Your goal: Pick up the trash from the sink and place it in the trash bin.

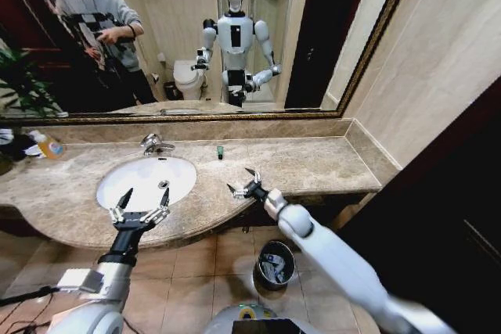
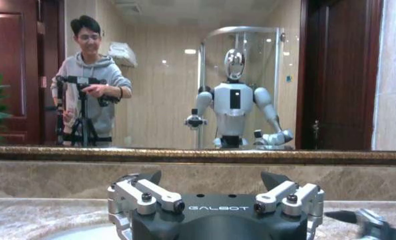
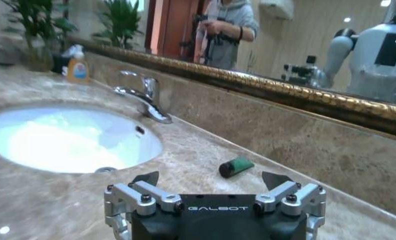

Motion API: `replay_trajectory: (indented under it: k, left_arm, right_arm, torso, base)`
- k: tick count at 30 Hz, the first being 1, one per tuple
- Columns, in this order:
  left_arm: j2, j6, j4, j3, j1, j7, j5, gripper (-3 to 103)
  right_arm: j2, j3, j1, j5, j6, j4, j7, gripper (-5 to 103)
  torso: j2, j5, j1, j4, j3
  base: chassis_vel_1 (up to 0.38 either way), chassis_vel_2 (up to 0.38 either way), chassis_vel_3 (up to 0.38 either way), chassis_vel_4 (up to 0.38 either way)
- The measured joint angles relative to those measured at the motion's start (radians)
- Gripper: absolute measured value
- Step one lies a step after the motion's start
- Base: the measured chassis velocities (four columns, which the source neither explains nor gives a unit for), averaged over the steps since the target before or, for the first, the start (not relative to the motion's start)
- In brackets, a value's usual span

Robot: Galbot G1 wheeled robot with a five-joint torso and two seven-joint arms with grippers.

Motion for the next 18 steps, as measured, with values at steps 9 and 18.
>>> replay_trajectory:
  k: [9, 18]
  left_arm:
    - [0.000, 0.000, 0.000, 0.000, 0.000, 0.000, 0.000, 100]
    - [0.000, 0.000, 0.000, 0.000, 0.000, -0.001, 0.000, 100]
  right_arm:
    - [0.101, -0.127, 0.180, 0.093, -0.035, -0.176, 0.087, 100]
    - [0.185, -0.151, 0.250, 0.102, -0.002, -0.307, 0.140, 100]
  torso:
    - [0.000, 0.0000, 0.000, 0.0000, 0.000]
    - [0.000, 0.0000, 0.000, -0.0002, 0.000]
  base:
    - [0.000, 0.000, 0.000, 0.000]
    - [0.000, 0.000, 0.000, 0.000]
